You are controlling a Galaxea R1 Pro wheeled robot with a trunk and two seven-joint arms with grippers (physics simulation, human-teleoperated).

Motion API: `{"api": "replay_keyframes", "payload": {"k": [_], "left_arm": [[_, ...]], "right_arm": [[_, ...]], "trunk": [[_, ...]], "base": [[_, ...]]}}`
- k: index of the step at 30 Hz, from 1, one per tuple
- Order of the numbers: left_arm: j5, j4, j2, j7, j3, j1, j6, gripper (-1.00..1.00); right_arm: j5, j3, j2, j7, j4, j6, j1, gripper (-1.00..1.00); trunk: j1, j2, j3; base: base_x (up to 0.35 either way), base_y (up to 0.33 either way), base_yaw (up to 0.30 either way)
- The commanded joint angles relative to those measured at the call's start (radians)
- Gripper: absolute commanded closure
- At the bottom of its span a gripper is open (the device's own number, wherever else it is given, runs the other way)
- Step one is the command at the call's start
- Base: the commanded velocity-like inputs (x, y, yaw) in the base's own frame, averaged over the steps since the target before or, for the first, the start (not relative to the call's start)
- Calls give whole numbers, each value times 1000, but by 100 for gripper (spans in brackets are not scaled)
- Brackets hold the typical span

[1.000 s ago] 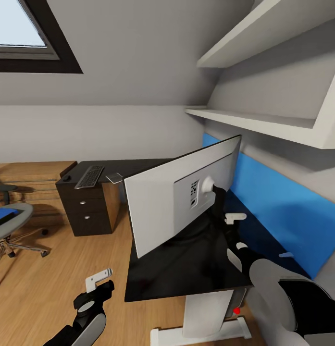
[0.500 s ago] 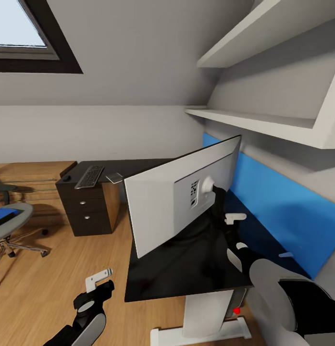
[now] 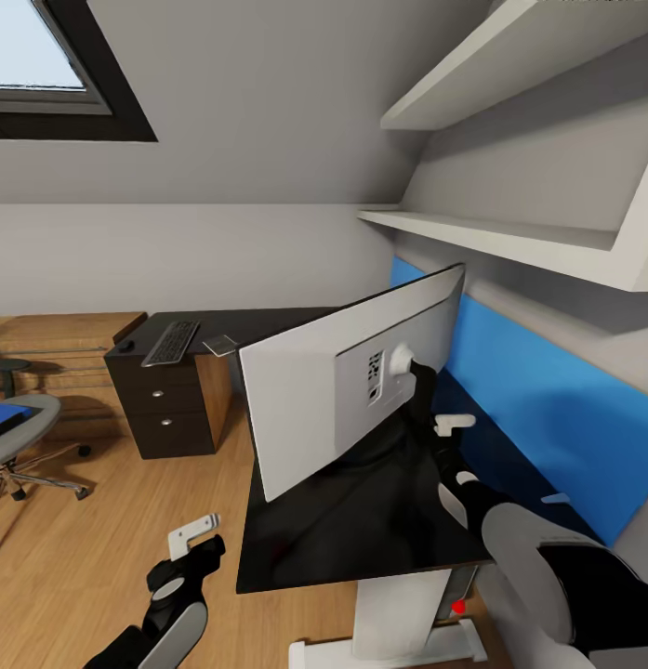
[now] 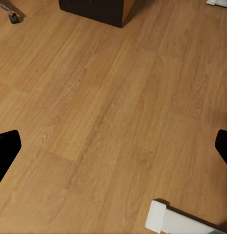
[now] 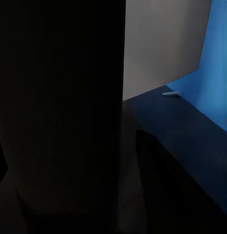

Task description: In the bedroom, organize the workspace by keeping the computer under the desk, ensuring the monitor is on the desk, placing the keyboard on the desk next to the monitor, placing the mouse on the desk next to the keyboard, moving the folder from the swivel chair onto the desk next to the mouse, stacking the notebook on top of the folder with the pen on top of the notebook, and positioning the swivel chair next to the desk.

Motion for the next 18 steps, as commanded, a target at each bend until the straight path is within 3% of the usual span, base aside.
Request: {"api": "replay_keyframes", "payload": {"k": [1,15,18], "left_arm": [[2,-7,2,7,-3,-1,6,-100],[3,-26,3,7,-3,-1,6,-100],[3,-26,3,7,-3,-1,6,-100]], "right_arm": [[1,2,-1,-1,-2,-3,-1,100],[1,2,-1,-1,-3,-3,0,100],[19,-10,-1,-1,-3,-3,0,100]], "trunk": [[0,-1,-1],[0,-1,-1],[0,-1,-1]], "base": [[0,0,0],[1,-1,0],[85,-72,0]]}}
